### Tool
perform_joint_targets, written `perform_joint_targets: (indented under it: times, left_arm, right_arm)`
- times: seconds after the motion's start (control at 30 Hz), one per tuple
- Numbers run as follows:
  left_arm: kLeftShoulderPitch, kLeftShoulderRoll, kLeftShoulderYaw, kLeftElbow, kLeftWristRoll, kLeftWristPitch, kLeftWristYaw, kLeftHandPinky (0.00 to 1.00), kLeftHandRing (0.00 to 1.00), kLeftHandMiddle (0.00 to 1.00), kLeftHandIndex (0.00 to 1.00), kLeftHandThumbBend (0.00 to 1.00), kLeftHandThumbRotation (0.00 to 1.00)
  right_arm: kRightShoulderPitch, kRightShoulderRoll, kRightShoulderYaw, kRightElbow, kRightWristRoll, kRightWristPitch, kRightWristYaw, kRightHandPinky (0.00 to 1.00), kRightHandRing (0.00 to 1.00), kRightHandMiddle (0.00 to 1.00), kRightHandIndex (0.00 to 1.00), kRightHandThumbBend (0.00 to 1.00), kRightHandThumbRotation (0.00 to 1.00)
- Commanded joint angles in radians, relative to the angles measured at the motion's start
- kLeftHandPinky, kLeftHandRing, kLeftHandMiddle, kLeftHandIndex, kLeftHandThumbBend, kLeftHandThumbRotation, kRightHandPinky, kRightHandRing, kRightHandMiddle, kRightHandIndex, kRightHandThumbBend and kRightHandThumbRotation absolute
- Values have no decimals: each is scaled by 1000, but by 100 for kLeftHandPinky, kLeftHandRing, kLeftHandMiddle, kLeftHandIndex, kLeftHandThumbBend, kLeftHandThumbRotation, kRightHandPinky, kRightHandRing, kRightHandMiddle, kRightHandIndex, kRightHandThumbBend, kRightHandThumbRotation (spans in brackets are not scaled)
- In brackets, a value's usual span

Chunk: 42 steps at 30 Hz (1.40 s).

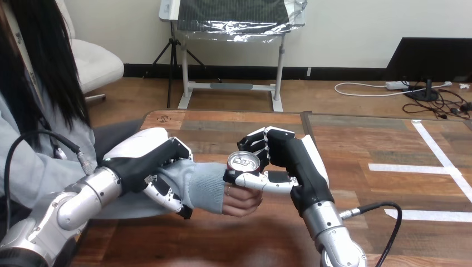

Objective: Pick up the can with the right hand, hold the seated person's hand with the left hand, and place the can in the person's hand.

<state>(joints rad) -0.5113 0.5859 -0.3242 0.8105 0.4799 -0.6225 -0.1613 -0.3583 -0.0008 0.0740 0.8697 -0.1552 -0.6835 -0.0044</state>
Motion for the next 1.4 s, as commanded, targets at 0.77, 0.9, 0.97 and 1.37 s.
perform_joint_targets:
  times: [0.77, 0.9, 0.97, 1.37]
  left_arm:
    - [-33, -23, 53, -150, -41, 32, -8, 35, 41, 47, 49, 90, 0]
    - [-22, -18, 55, -163, -36, 34, -2, 40, 47, 52, 54, 91, 2]
    - [-18, -17, 57, -165, -34, 36, 0, 42, 51, 57, 58, 92, 4]
    - [1, -3, 58, -125, -9, 11, 41, 60, 69, 75, 77, 98, 21]
  right_arm:
    - [-104, 0, 1, -32, 6, -25, -24, 43, 49, 56, 60, 81, 0]
    - [-104, -14, 8, -35, -17, -14, -34, 49, 55, 62, 65, 83, 1]
    - [-103, -16, 7, -37, -19, -10, -32, 56, 61, 66, 70, 84, 5]
    - [-103, -51, 11, -36, -57, -15, -42, 76, 78, 78, 82, 90, 22]
